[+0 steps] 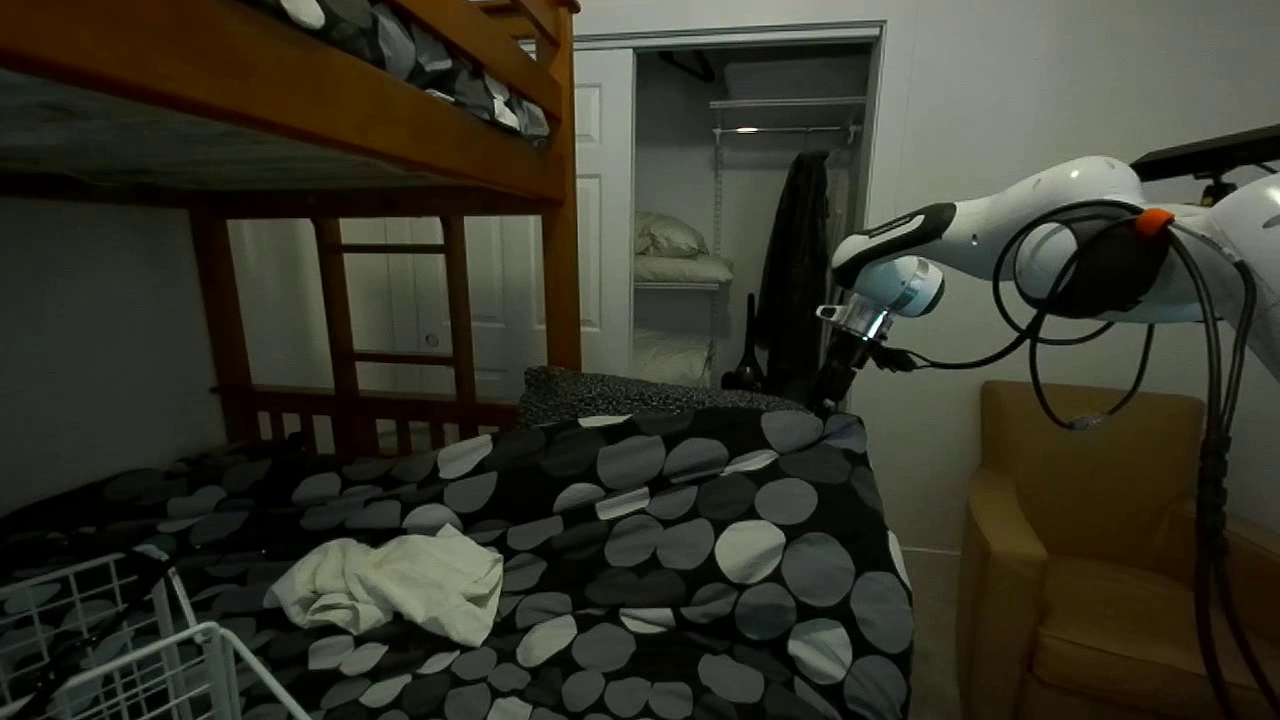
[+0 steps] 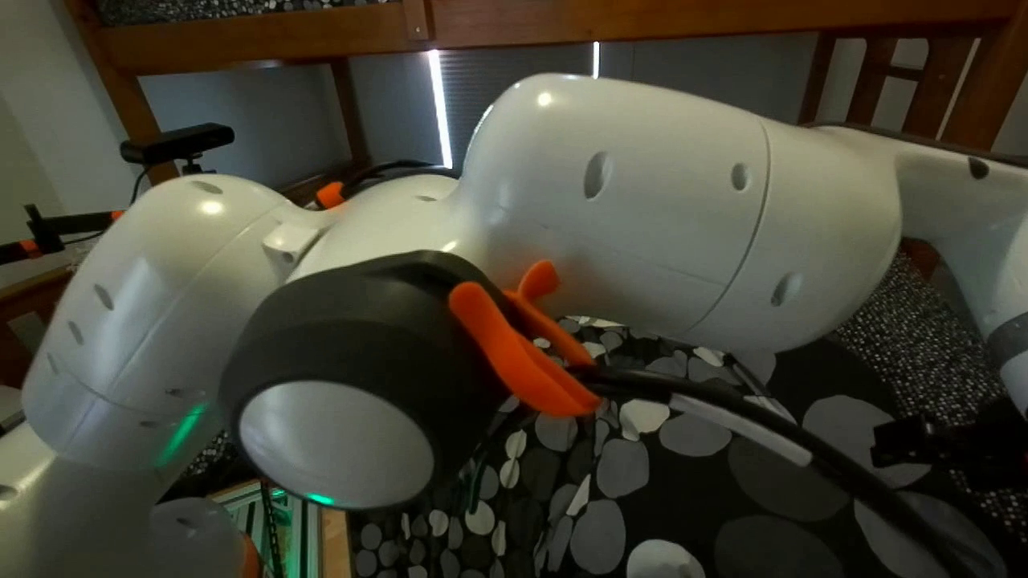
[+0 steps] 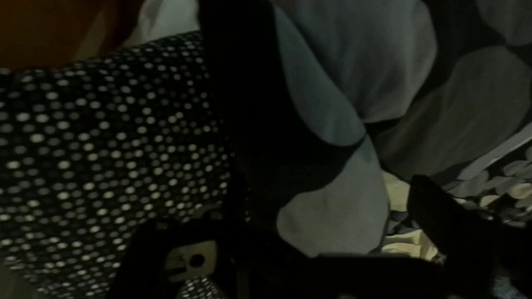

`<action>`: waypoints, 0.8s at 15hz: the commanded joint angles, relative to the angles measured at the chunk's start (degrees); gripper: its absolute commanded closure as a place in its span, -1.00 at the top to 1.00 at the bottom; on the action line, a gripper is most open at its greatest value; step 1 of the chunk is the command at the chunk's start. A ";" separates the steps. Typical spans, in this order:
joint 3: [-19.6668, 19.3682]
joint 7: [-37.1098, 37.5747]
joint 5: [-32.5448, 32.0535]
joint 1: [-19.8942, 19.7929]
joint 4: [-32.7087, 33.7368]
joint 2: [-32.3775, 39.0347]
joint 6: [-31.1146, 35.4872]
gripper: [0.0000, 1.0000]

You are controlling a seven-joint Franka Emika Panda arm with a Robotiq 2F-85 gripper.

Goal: Pull the bottom right side of the duvet to the left

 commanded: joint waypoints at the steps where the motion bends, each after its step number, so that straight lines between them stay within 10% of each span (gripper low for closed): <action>1: 0.04 2.37 0.31 -0.77 5.31 3.59 -6.20 0.48; 12: -0.72 11.20 -0.28 0.42 6.19 3.54 -4.86 -1.00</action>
